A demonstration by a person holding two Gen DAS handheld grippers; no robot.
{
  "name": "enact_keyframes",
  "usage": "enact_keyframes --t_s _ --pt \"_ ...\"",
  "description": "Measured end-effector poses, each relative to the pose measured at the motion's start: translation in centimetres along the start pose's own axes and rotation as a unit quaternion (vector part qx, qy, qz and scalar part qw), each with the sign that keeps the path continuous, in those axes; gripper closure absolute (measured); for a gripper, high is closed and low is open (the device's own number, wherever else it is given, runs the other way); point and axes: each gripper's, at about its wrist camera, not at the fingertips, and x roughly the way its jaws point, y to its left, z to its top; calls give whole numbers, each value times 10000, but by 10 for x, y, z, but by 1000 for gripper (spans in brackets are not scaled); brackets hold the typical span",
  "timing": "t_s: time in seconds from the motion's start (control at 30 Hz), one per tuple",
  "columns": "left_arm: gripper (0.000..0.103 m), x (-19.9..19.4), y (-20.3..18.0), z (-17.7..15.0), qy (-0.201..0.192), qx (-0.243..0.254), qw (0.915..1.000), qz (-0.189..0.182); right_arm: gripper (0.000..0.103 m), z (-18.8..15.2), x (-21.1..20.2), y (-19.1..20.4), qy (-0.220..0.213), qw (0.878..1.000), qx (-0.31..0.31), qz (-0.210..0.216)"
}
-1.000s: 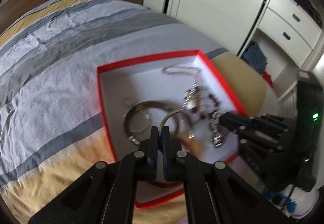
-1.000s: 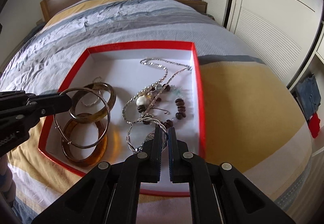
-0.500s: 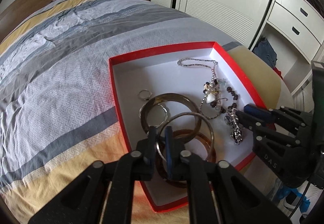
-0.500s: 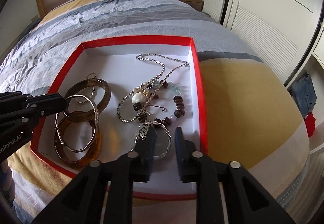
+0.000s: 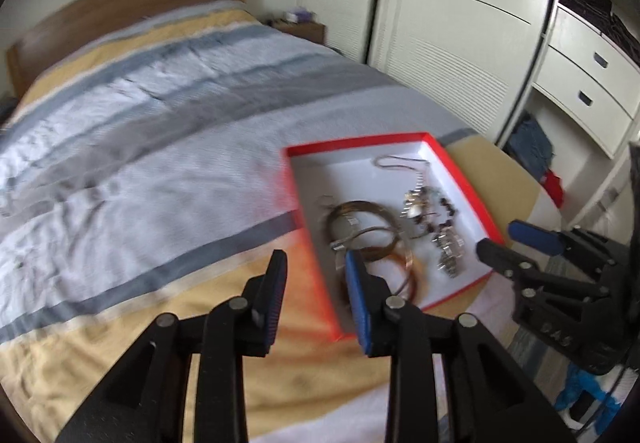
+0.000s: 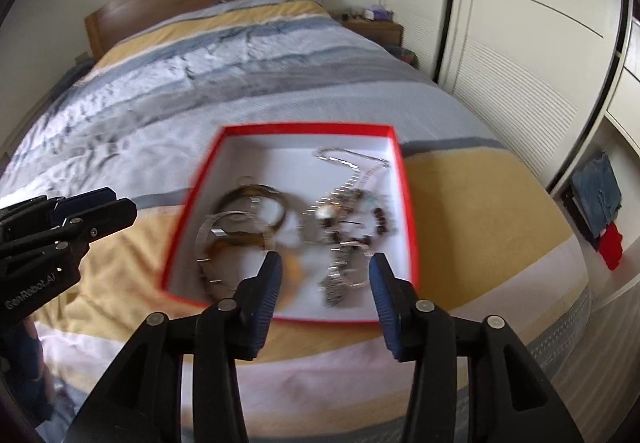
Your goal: Organize jewelry
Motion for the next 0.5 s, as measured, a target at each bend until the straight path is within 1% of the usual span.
enact_keyframes --t_s 0.1,0.33,0.37,0.4,0.43,0.5 --pt "74 -33 20 -18 -94 -187 9994 269 46 -6 -22 25 -78 9998 -144 150" --pt "74 -104 64 -66 -158 -553 9951 802 37 -27 -61 93 -147 9959 -581 676" --pt "74 -115 70 -72 -195 -598 9940 896 33 -31 -67 103 -162 9949 -649 750" --pt "71 -124 74 -77 -231 -633 9928 988 30 -34 -73 114 -182 9939 -718 814" --pt "67 -135 80 -82 -291 -674 9914 1084 28 -36 -78 121 -204 9932 -760 855" --pt "63 -155 89 -92 -433 -752 9884 1250 26 -40 -89 136 -268 9917 -806 965"
